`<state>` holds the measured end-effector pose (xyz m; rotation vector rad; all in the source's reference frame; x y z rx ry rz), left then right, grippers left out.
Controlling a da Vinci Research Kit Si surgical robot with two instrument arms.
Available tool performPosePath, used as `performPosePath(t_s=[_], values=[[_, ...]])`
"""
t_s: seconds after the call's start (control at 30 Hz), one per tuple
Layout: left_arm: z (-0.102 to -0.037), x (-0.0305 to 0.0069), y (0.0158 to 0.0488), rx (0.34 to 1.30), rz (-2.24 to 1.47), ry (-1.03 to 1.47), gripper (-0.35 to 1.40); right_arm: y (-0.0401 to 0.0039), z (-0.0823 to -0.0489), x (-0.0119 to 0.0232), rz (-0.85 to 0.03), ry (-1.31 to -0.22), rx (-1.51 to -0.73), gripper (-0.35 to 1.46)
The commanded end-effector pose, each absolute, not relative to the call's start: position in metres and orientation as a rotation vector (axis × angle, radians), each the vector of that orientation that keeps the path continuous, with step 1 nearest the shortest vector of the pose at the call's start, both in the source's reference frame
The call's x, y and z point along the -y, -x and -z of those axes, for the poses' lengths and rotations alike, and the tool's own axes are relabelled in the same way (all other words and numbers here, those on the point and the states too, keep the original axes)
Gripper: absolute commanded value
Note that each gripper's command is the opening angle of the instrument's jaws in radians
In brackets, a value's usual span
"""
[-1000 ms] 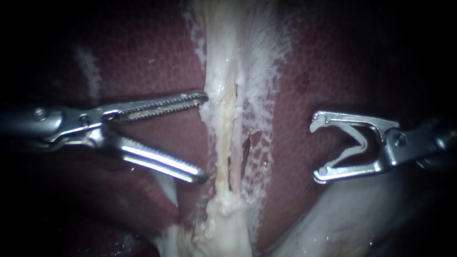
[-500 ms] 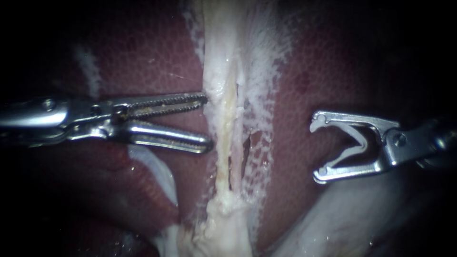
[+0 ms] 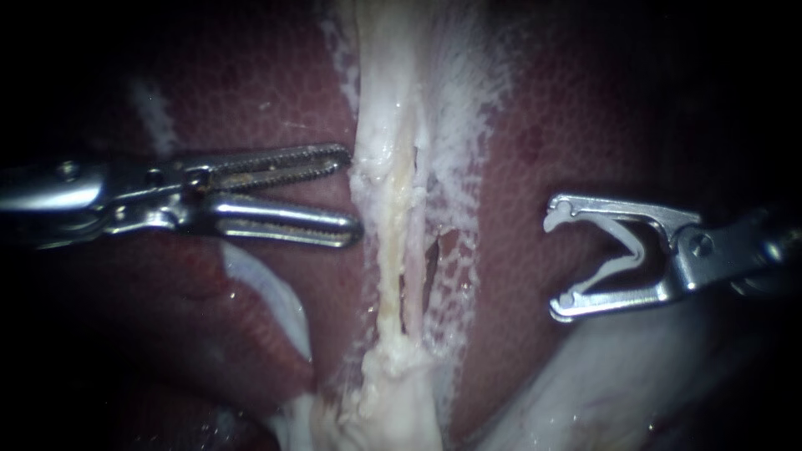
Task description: Grabbing gallbladder
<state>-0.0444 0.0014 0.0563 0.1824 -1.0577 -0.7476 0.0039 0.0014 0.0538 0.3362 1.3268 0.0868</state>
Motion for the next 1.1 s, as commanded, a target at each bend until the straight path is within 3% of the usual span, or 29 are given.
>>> performPosePath(t_s=[0.03, 0.53, 0.73, 0.9, 1.1], values=[[-0.0565, -0.0013, 0.0446, 1.058, 0.747, -0.184, 0.44, -0.0039, -0.0538, -0.0014, -0.086, -0.336, -1.327, 0.60], [-0.0563, -0.0009, 0.0468, 1.046, 0.766, -0.206, 0.31, -0.0039, -0.0539, -0.0014, -0.087, -0.336, -1.327, 0.60], [-0.0564, -0.0011, 0.0474, 1.027, 0.792, -0.224, 0.12, -0.0039, -0.0539, -0.0014, -0.087, -0.336, -1.327, 0.60], [-0.0565, -0.0012, 0.0478, 1.014, 0.807, -0.235, -0.33, -0.0039, -0.0539, -0.0014, -0.087, -0.336, -1.327, 0.60], [-0.0566, -0.0011, 0.0471, 0.995, 0.816, -0.252, -0.35, -0.0039, -0.0539, -0.0014, -0.087, -0.336, -1.327, 0.60]])
